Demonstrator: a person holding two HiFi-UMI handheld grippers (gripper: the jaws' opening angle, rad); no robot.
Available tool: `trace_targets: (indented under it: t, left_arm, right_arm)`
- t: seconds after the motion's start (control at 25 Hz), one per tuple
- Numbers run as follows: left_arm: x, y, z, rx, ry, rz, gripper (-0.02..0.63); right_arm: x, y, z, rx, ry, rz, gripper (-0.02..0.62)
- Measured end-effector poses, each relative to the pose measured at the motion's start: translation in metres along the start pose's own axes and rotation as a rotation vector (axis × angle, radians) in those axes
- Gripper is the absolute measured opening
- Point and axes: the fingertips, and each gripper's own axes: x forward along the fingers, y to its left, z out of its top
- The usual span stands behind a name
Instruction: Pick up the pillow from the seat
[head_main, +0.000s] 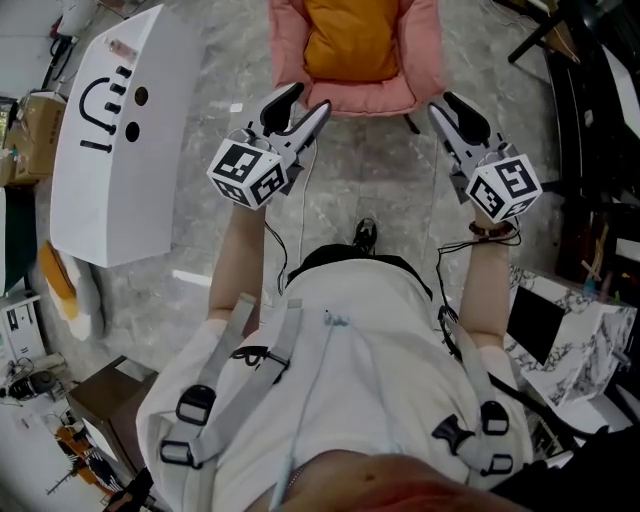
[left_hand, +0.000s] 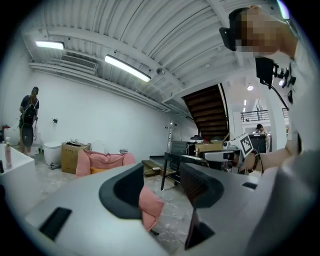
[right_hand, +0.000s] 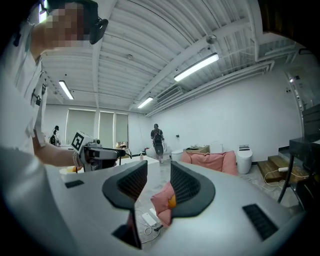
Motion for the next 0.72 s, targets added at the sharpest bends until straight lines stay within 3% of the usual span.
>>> trace_targets:
  t: [0.72]
  left_arm:
    - [0.058,0.048,-0.023,-0.01,0.085,0.057,0.299]
  right_arm:
    - [0.059,-0.058,-0.014,0.028,0.056,0.088,0.221]
